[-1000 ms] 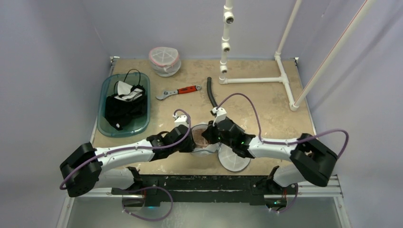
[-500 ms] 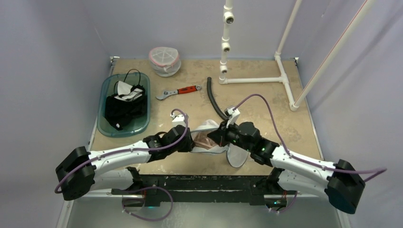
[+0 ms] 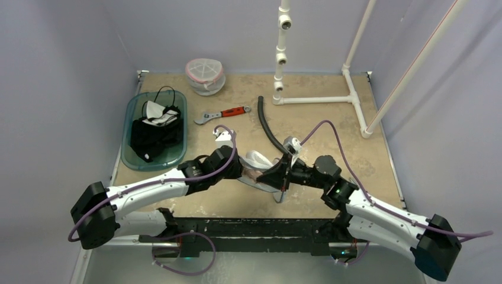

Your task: Unzip the laundry bag and remove the bra

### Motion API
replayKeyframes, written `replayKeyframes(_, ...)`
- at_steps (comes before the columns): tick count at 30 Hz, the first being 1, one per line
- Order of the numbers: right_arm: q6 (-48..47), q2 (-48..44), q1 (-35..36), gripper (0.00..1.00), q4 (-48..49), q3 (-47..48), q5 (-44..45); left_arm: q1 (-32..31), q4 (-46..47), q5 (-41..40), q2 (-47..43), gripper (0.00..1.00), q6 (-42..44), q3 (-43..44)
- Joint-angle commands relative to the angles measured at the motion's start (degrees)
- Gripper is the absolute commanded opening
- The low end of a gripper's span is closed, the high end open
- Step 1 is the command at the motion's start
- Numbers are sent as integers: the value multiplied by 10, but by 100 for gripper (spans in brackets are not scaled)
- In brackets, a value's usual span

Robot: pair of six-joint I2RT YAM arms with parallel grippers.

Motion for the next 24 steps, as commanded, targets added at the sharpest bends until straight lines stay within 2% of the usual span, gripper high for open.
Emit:
replayKeyframes(1, 33, -33, 4, 0, 91, 4, -134, 45, -7, -18, 12, 9, 38, 12)
replayKeyframes(5, 46, -54, 1, 0, 96, 7, -150, 73, 3, 7, 11, 0, 46, 5)
replayKeyframes(11, 82, -81, -8, 0, 130, 1, -124, 80, 16, 34, 18, 0, 44, -7)
replayKeyframes(20, 91, -122, -10, 0, 59, -4, 133, 79, 1, 64, 3, 0, 14, -55)
replayKeyframes(24, 116, -118, -10, 0, 68, -17, 185, 78, -13, 58, -6, 0, 13, -70)
